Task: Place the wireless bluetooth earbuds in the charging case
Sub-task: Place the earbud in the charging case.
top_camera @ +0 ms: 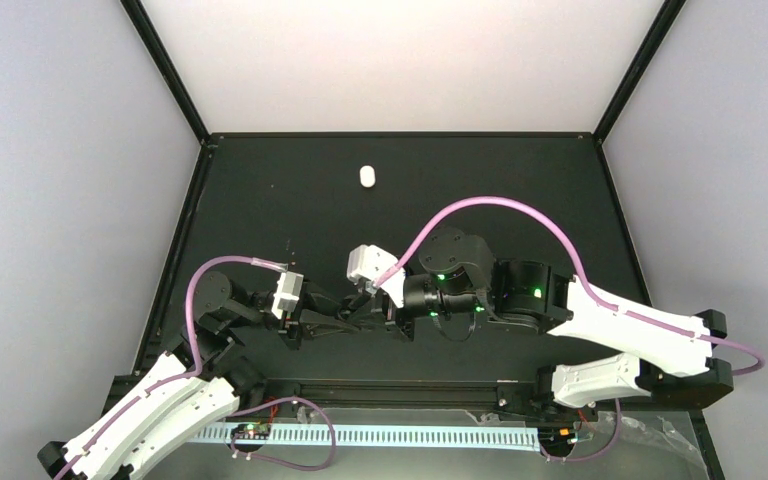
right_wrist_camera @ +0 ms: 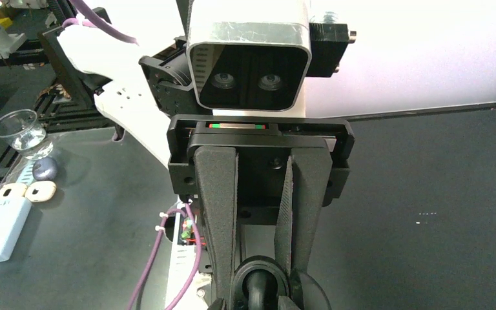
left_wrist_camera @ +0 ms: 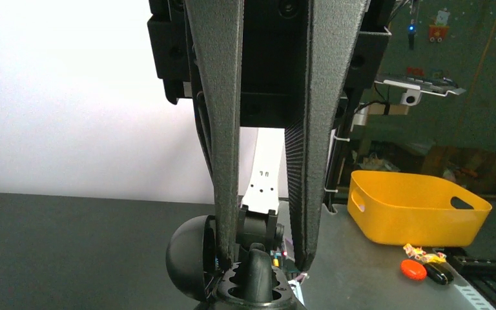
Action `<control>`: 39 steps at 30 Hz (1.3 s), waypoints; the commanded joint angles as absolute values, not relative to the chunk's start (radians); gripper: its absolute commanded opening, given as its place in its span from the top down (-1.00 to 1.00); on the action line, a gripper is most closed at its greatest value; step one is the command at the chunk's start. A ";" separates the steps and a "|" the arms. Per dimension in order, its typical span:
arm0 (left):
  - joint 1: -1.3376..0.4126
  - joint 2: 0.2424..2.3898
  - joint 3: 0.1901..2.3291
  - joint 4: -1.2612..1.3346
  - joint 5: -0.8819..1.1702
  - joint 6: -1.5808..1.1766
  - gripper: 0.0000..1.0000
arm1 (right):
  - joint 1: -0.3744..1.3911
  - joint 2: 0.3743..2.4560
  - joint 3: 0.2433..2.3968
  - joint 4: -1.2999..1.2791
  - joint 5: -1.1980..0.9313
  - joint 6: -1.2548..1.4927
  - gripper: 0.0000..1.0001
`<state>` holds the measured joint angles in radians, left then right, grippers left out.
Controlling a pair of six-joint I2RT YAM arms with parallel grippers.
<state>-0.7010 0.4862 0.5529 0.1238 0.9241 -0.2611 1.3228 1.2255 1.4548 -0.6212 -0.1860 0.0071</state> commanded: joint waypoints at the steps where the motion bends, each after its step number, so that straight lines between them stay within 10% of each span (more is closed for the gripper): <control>1: -0.706 0.485 0.589 0.140 0.941 -0.235 0.97 | 1.325 1.190 1.489 -0.617 -0.179 0.018 0.58; 39: -0.707 0.439 0.592 0.143 0.851 -0.247 0.97 | 1.322 1.077 1.290 -0.504 0.053 0.096 -0.27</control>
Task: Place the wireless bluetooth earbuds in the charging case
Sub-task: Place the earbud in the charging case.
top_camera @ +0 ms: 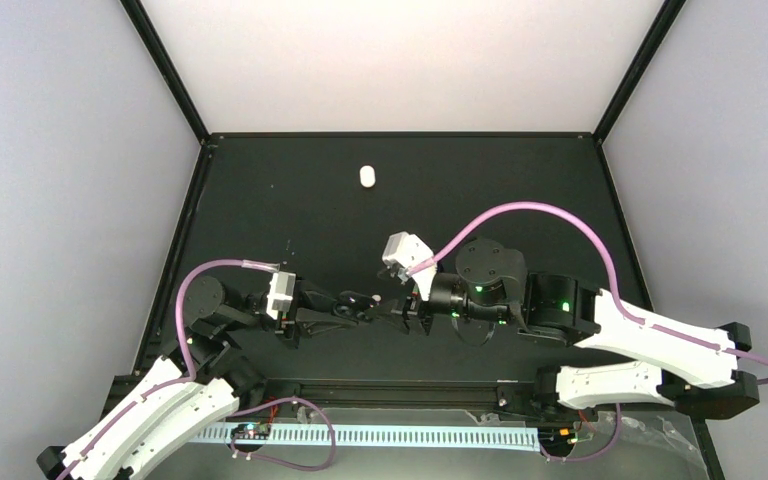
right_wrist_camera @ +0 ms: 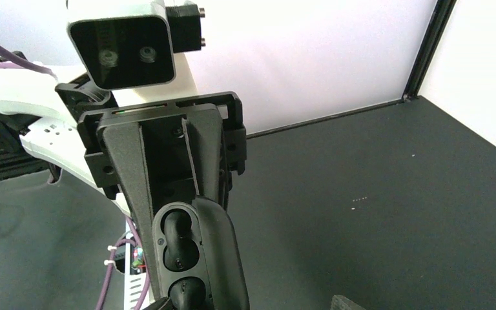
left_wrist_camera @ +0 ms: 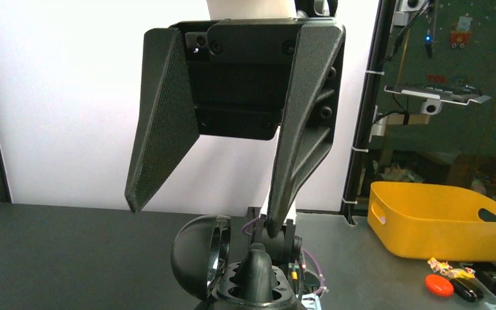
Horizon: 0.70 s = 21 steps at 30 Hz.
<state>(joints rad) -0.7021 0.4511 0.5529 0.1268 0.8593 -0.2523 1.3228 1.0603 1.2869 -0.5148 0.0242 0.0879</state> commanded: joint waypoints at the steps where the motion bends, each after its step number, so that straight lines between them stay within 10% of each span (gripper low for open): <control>1: -0.708 0.438 0.592 0.143 0.850 -0.247 0.97 | 1.322 1.081 1.290 -0.507 0.060 0.098 -0.27; 14: -0.707 0.432 0.591 0.134 0.843 -0.240 0.97 | 1.322 1.077 1.300 -0.505 0.046 0.098 -0.28; 21: -0.708 0.440 0.589 0.133 0.844 -0.246 0.97 | 1.322 1.107 1.363 -0.500 0.013 0.110 -0.64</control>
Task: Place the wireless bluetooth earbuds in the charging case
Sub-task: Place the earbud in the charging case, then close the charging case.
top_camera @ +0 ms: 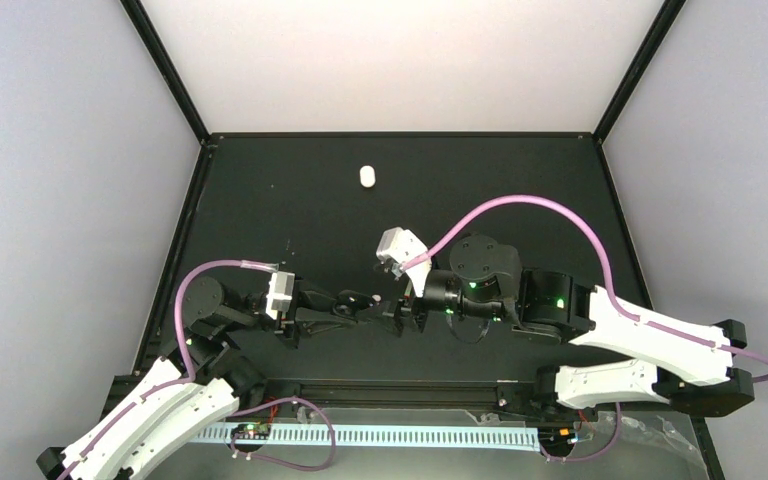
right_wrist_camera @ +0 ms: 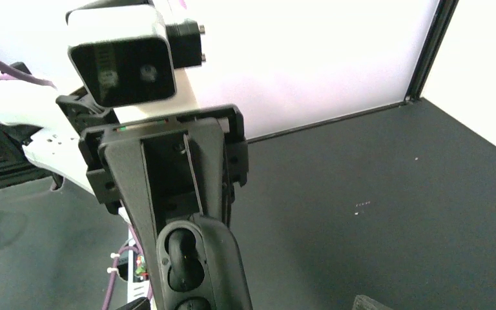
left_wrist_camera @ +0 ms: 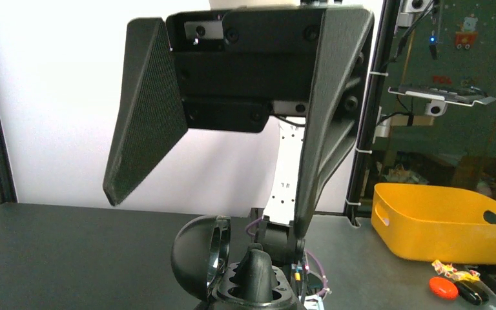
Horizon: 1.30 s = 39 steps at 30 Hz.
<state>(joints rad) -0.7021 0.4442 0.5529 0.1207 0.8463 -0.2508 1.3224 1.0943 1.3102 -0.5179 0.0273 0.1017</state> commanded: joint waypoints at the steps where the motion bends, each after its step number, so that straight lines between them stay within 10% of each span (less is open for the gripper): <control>1: -0.706 0.440 0.589 0.135 0.845 -0.247 0.97 | 1.322 1.113 1.364 -0.495 0.014 0.110 -0.66; 39: -0.707 0.418 0.590 0.129 0.843 -0.248 0.97 | 1.215 1.067 1.304 -0.446 0.224 0.265 -0.65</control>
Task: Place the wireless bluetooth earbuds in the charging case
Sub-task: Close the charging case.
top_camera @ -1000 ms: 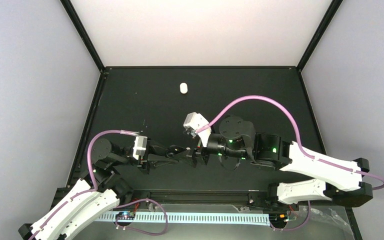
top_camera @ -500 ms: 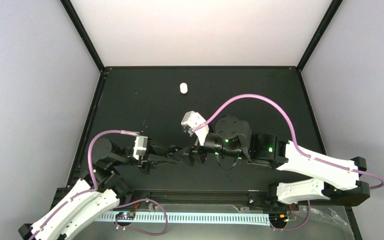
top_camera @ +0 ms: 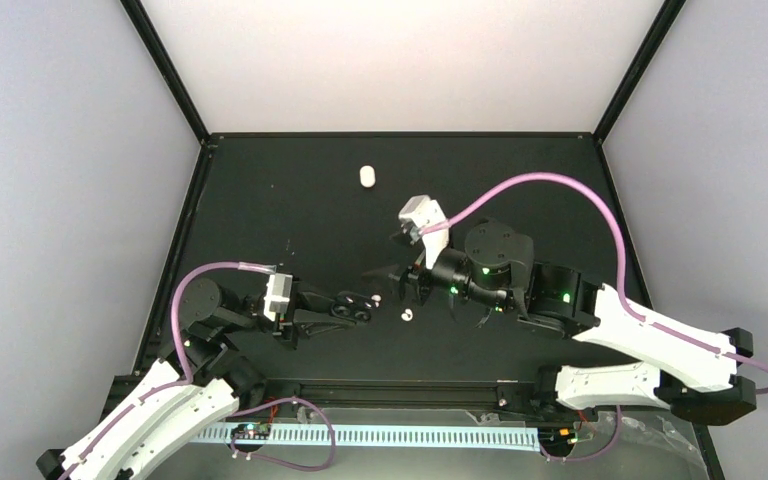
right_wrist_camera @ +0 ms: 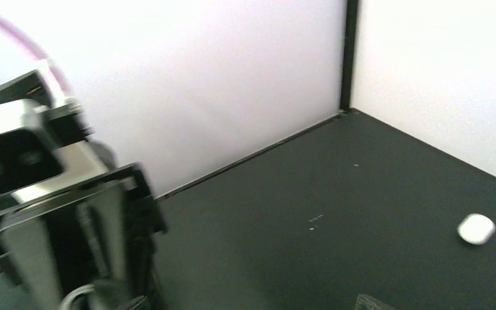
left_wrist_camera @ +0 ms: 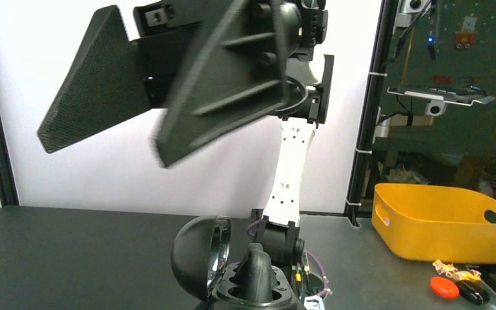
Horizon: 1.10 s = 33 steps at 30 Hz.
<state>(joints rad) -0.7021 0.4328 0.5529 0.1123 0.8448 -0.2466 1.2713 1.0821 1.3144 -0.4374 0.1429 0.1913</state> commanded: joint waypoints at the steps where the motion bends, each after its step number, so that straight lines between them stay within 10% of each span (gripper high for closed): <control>1: -0.706 0.418 0.590 0.131 0.844 -0.250 0.97 | 1.202 1.073 1.307 -0.463 0.216 0.274 -0.64; 33: -0.708 0.440 0.592 0.139 0.801 -0.238 0.97 | 1.193 1.126 1.322 -0.504 0.097 0.229 -0.58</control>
